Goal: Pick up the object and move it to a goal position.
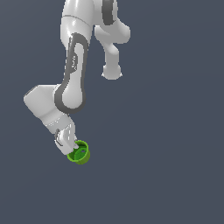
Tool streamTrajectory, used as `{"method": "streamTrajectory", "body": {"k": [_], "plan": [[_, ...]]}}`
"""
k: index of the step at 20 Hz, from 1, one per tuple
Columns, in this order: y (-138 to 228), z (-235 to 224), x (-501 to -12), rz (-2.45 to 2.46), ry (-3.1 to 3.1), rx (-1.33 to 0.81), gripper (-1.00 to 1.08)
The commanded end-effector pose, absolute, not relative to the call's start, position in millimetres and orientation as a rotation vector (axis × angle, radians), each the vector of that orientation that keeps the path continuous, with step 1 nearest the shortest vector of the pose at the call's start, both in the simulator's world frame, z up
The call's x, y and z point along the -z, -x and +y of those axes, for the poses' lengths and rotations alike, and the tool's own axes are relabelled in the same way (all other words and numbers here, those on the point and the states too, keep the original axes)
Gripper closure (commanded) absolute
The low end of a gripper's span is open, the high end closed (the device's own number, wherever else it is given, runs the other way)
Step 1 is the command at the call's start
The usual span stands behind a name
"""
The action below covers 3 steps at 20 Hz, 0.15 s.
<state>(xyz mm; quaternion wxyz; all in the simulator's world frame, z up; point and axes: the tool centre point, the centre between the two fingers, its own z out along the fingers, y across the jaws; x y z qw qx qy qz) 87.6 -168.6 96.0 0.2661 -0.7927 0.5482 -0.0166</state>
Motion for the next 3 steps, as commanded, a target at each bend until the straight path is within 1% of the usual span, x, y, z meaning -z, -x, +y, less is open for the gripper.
{"method": "streamTrajectory", "body": {"k": [1,3], "plan": [[-90.2,-169.8,-97.8,1.478,2.14,0.048,1.08],[-90.3,-169.7,-97.9,1.478,2.139,0.048,1.08]]}}
